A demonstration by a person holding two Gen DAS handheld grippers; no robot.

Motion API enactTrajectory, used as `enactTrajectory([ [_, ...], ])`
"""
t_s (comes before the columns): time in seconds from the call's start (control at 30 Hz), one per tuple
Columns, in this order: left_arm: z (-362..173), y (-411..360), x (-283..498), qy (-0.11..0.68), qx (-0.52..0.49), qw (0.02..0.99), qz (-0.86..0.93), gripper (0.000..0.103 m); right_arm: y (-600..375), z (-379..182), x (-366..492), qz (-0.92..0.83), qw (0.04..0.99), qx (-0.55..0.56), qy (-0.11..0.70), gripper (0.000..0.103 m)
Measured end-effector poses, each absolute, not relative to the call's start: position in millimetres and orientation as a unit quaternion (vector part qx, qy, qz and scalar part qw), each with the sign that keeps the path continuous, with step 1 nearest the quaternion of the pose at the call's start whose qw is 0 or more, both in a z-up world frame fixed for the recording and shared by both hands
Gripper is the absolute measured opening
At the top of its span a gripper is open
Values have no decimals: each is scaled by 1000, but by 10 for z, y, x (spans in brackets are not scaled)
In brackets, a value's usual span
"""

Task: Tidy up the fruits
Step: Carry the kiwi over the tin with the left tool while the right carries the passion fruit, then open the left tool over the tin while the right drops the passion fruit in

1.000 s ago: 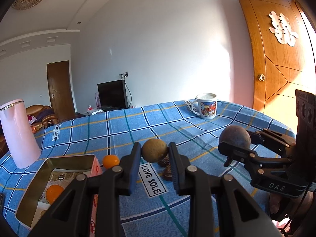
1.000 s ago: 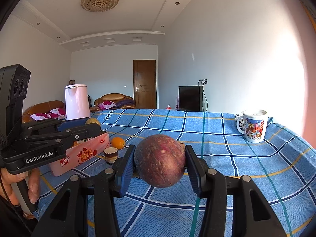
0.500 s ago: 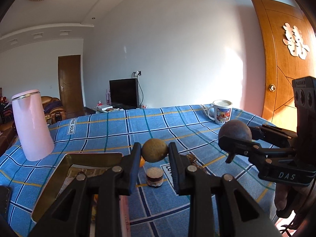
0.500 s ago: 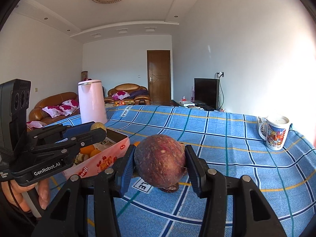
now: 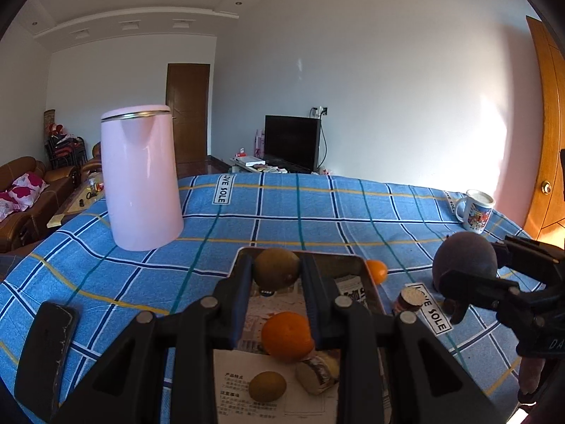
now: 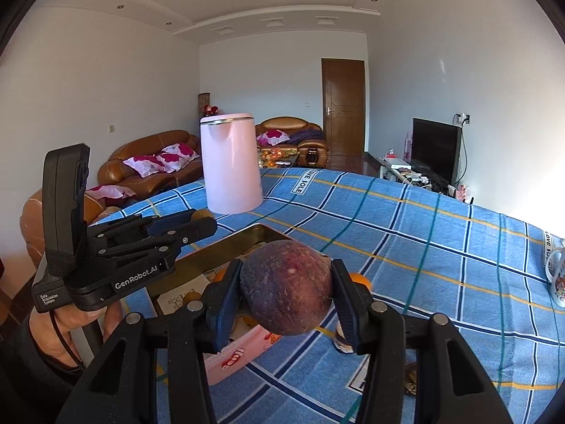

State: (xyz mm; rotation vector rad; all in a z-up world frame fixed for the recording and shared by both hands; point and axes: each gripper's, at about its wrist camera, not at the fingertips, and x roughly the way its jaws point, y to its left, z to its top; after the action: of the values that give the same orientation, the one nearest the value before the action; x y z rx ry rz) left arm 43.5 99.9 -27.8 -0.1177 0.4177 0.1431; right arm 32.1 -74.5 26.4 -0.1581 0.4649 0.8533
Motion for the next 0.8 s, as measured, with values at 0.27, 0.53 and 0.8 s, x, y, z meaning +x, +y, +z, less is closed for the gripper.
enactTrajectory([
  [0.27, -456, 1167, 461, 244, -76, 964, 78, 29, -246, -21, 189, 451, 845, -117, 262, 51],
  [0.53, -519, 1161, 412, 254, -76, 961, 81, 32, -106, -252, 121, 465, 820, -152, 297, 59],
  [0.8, -375, 1031, 301, 223, -87, 968, 75, 71, -753, -52, 270, 392, 869, -147, 265, 66],
])
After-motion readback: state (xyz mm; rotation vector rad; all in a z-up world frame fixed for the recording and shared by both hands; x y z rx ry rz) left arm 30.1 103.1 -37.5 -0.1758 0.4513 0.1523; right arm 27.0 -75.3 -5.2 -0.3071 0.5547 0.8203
